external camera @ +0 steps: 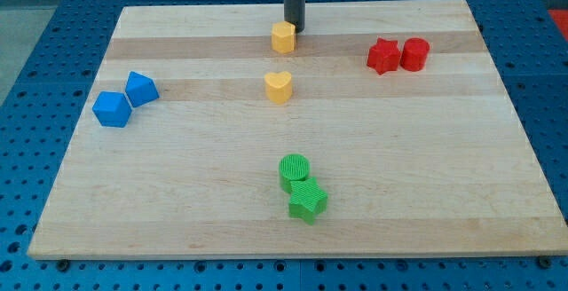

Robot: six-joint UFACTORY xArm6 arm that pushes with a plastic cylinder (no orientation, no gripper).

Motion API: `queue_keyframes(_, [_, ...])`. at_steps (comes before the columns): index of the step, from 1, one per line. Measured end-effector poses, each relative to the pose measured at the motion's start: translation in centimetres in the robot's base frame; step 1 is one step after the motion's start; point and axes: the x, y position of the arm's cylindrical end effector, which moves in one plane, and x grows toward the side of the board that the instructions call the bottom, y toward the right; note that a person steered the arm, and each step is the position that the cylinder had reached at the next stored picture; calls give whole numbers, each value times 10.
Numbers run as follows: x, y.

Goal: Slide the blue triangle right and down towards the bottom

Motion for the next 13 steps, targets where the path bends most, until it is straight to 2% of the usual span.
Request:
queue_keyframes(1, [11,0])
queue_keyframes(2, [-8,-1])
queue_keyframes(4, [-10,-19])
queue_keyframes(10, [74,-20])
queue_keyframes(13, [65,-20])
